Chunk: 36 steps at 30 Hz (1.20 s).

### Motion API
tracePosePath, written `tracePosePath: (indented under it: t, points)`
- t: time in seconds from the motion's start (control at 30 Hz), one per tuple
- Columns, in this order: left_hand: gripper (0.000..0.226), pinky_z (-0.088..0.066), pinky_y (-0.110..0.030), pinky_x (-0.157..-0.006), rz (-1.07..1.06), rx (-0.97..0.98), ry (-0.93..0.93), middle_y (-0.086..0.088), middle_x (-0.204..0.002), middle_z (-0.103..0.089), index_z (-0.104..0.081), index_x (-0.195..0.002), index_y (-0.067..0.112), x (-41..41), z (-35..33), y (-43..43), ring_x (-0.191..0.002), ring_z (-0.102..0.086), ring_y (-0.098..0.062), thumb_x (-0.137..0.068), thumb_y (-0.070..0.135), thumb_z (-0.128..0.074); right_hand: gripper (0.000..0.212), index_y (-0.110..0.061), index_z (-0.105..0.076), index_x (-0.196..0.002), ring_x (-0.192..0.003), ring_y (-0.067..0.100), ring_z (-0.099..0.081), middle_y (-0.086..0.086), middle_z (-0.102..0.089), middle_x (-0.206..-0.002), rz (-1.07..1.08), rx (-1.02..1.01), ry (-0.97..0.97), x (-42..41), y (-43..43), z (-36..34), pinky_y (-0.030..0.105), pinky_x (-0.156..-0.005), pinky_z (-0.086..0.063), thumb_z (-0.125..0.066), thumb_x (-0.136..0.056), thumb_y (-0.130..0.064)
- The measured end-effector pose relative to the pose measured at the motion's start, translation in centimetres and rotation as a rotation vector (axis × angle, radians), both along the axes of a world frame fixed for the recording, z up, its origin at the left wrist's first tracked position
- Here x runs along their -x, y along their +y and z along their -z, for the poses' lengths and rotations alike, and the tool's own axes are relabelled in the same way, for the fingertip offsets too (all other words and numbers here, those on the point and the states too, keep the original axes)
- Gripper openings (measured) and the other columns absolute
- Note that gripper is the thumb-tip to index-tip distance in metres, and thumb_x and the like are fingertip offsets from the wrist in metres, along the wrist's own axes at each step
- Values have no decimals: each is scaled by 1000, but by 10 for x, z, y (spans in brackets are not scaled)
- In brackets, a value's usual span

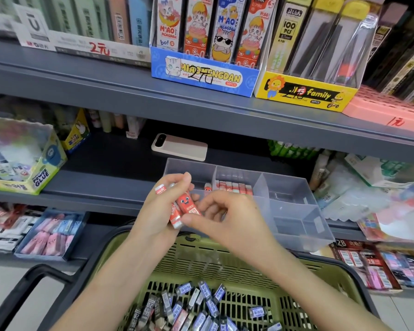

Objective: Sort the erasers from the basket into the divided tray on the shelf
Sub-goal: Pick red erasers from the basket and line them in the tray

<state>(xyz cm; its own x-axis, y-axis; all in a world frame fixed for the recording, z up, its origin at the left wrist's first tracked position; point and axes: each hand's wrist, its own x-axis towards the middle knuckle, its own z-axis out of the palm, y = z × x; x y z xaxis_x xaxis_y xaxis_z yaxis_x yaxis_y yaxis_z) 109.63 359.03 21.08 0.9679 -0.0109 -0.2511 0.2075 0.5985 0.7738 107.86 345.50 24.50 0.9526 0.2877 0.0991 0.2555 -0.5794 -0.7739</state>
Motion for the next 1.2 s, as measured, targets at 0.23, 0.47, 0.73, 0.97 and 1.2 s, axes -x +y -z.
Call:
tracePosePath:
  t: [0.23,0.47,0.73,0.97,1.2]
  points:
    - [20,-54,-28,-53,-61,-47,-20,0,-72,-69,-72,-69,28,5,2,9,-69,-68,-16,-55,41,-76,6,-17,-66,-83,-52,5,-49,-3,-54,-54,-44,97,-16,1,14,4,19,-58,-43,-67,-79,-22]
    - [27,-55,-29,-57,-229,33,-7,3,-67,-67,-66,-80,22,-1,7,44,-64,-67,-13,-61,39,-76,30,-21,-71,-65,-48,2,-42,1,-66,-63,177,-24,106,-42,-6,-3,22,-54,-35,-57,-60,-48]
    - [16,-55,-29,-56,-277,78,-40,3,-66,-67,-69,-78,21,-1,18,70,-62,-66,-14,-66,30,-74,29,-14,-73,-86,-87,22,-64,2,-69,-94,204,521,125,-113,15,14,26,-71,-48,-70,-76,-41]
    - [8,-54,-29,-58,-226,89,-73,3,-69,-67,-73,-68,28,0,23,70,-64,-67,-14,-63,33,-75,32,-14,-69,-92,-76,21,-62,2,-68,-88,130,886,127,-126,39,18,24,-64,-48,-71,-72,-39]
    - [7,-55,-30,-59,-196,151,-30,0,-71,-67,-73,-73,23,-1,20,67,-65,-67,-15,-69,28,-73,37,-13,-62,-64,-66,22,-55,0,-59,-67,-21,901,164,-122,34,8,24,-55,-42,-58,-85,-44]
